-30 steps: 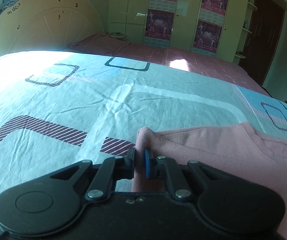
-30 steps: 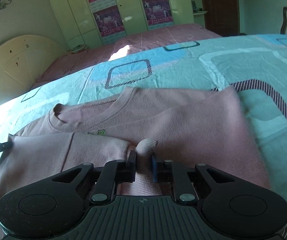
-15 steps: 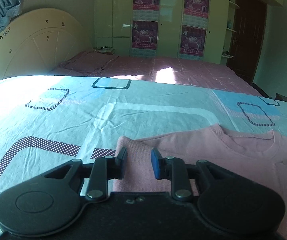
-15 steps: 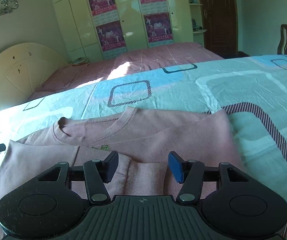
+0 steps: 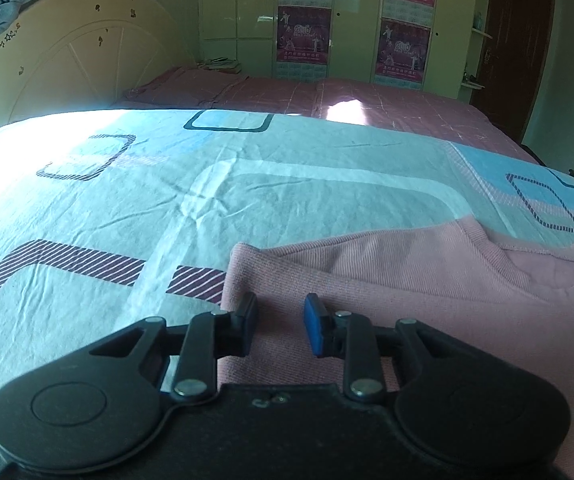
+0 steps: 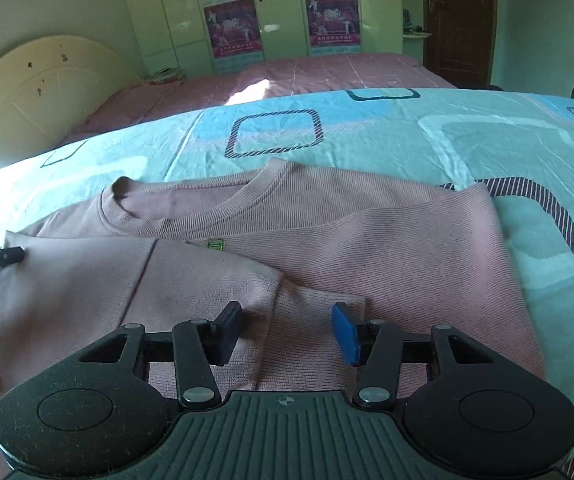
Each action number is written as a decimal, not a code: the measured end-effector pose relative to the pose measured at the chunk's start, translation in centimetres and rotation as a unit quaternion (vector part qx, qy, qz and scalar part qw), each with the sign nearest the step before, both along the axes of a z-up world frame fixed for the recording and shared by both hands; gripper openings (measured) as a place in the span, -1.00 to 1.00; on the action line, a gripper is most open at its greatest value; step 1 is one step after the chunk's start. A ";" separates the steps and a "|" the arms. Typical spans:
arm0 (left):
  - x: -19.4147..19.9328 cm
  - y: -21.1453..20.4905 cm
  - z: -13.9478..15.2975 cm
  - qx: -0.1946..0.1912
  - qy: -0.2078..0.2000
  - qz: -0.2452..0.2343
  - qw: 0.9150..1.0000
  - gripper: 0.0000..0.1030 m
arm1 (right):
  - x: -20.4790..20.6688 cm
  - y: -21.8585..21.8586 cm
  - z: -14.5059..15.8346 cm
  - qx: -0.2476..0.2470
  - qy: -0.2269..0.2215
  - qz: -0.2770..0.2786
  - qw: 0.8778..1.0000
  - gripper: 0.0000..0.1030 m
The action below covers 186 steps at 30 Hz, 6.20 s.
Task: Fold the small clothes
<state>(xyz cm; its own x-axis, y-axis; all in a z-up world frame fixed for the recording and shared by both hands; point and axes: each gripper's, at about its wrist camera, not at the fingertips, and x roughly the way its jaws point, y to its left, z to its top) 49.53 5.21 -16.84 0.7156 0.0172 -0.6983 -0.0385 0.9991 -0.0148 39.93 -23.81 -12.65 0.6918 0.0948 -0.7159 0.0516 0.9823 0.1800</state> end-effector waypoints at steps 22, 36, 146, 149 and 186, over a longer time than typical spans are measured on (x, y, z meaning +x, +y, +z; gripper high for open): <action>-13.2 -3.7 0.6 -0.007 0.023 -0.075 0.997 -0.09 | -5.3 4.1 0.3 -0.026 0.006 0.087 0.996 -0.01; -14.6 -4.9 2.1 0.010 0.030 -0.045 0.998 0.03 | -8.6 1.6 1.9 0.001 -0.006 0.088 0.996 -0.01; -24.9 3.2 12.2 -0.178 -0.064 -0.082 0.979 -0.91 | -23.2 -8.8 10.7 0.130 -0.074 -0.067 0.987 -0.80; -21.1 2.6 12.4 -0.179 -0.069 -0.068 0.979 -0.90 | -19.1 -9.3 11.0 0.130 -0.083 -0.070 0.986 -0.80; -1.7 -0.9 4.6 -0.023 0.016 -0.140 0.990 0.41 | 3.9 -13.8 2.7 0.098 -0.019 -0.001 0.995 0.33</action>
